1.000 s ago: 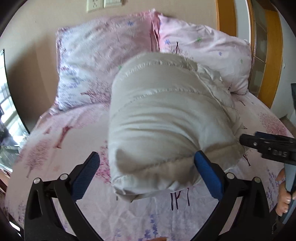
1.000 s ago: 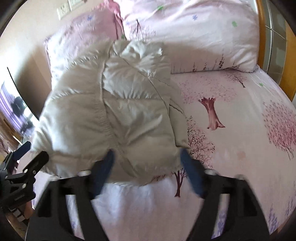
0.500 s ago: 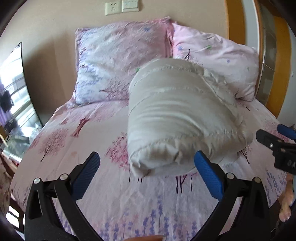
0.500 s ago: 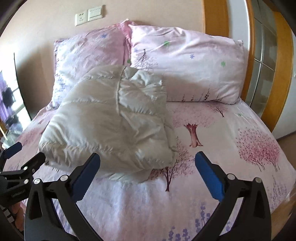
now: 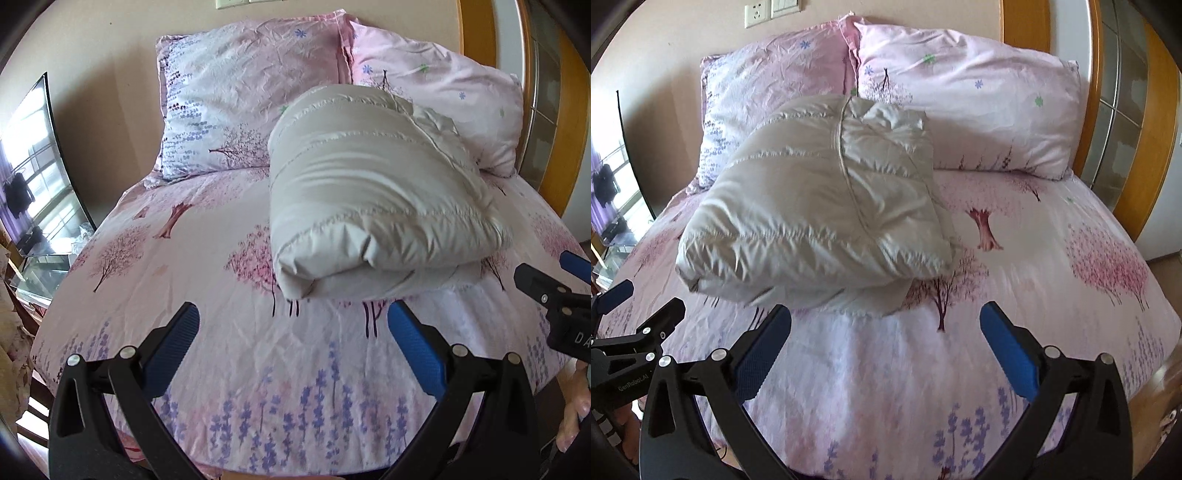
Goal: Fold large clothes
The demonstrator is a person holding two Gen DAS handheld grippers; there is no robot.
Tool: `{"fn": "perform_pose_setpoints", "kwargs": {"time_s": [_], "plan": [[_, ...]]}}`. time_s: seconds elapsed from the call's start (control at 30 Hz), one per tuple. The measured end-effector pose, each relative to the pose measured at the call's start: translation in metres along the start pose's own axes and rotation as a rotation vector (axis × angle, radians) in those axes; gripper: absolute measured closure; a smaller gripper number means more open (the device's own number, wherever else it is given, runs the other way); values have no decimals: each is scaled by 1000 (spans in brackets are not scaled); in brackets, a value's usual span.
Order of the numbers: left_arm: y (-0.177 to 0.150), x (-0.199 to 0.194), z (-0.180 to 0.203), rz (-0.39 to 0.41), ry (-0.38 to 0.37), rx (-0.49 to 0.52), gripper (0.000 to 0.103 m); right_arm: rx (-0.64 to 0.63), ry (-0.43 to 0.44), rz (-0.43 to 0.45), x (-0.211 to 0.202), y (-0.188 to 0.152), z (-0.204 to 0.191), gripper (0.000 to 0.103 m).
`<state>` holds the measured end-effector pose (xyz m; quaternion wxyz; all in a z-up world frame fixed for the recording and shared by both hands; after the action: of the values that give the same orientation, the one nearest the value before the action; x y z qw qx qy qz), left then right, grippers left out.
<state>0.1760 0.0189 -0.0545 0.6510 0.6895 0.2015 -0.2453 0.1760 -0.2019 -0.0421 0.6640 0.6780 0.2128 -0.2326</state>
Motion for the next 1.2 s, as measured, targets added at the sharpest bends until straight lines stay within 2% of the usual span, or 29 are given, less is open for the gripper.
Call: {"fn": "perform_pose_setpoints", "kwargs": {"time_s": [0.2,0.47,0.67,0.9,1.2], "plan": [[-17,-10,2,-63,-54,5,2,-22,30,-98,-8,-24,-9,1],[-36,-22,3,-138,-39,36,2,-23,25,-217,-15,-52,-14,1],[-41,-21,6,-165,-41,38,2,-64,-5,-223,-17,-56,-16,1],[-43,-12,5,-201,-40,34,2,-30,-27,-257,-8,-59,-8,1],[-41,-12,3,-213,-28,51,2,-78,-75,-243,-11,-55,-6,1]]}}
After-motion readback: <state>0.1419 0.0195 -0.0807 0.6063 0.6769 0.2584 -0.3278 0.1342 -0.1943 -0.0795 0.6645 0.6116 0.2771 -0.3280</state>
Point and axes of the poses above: each gripper's, at about its wrist camera, not at the fingertips, and x roughly the way its jaws point, z to its right, y to its top, the point moved 9 cm from there along x, roughly the way its jaws point, and after that the axes turned 6 degrees about z, right-handed, at the moved point
